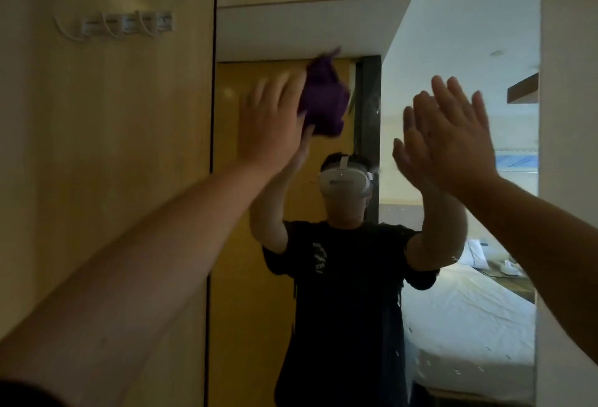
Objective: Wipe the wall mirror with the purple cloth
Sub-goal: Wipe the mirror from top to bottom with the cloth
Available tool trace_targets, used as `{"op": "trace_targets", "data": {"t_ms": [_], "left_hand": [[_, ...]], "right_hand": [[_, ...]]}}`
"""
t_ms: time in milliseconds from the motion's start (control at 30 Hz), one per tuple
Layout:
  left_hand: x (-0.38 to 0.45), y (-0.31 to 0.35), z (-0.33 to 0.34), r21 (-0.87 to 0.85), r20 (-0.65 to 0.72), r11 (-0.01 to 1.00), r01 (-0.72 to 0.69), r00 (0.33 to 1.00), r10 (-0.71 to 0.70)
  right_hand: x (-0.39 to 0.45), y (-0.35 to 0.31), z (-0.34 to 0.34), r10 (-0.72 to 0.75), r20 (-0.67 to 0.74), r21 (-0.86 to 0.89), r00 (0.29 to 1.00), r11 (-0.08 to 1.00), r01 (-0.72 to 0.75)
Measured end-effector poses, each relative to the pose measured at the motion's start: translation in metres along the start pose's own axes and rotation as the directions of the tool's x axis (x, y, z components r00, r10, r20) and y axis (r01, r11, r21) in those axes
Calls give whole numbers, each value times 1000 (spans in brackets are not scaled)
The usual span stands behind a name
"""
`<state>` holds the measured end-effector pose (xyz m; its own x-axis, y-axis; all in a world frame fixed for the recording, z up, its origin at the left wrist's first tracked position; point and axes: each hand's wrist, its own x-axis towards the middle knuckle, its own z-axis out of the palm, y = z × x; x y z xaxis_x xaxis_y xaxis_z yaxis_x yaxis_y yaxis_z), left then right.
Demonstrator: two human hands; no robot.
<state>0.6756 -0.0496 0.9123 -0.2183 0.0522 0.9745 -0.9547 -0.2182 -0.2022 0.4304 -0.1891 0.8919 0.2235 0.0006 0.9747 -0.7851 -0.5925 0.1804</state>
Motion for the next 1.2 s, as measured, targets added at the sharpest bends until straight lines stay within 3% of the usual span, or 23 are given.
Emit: {"op": "trace_targets", "data": {"t_ms": [67, 233, 400, 600, 767, 900, 1033, 1200], "left_hand": [[58, 10, 7, 53, 5, 998, -39, 999, 38], [95, 37, 41, 91, 287, 988, -122, 954, 91], [22, 51, 52, 28, 197, 967, -254, 949, 244], [-124, 82, 28, -33, 326, 941, -336, 887, 328], [-219, 84, 17, 12, 362, 909, -416, 850, 383], [-231, 83, 20, -71, 276, 922, -380, 881, 384], [-194, 81, 19, -137, 219, 925, -354, 900, 377], [-45, 89, 26, -99, 126, 994, -52, 990, 64]], "right_hand": [[1, 21, -3, 12, 25, -41, 1000, 999, -11], [-2, 43, 2, 0, 52, -28, 999, 1000, 2], [-6, 46, 8, -27, 6, -30, 1000, 999, 27], [-7, 47, 8, -31, -9, -6, 999, 1000, 31], [-6, 46, 5, -18, 15, 25, 1000, 1000, 18], [-6, 47, 3, -21, 38, 22, 999, 1000, 20], [-8, 53, -4, -15, 35, 117, 999, 993, 11], [-20, 92, -18, 47, 30, 19, 998, 999, -48]]}}
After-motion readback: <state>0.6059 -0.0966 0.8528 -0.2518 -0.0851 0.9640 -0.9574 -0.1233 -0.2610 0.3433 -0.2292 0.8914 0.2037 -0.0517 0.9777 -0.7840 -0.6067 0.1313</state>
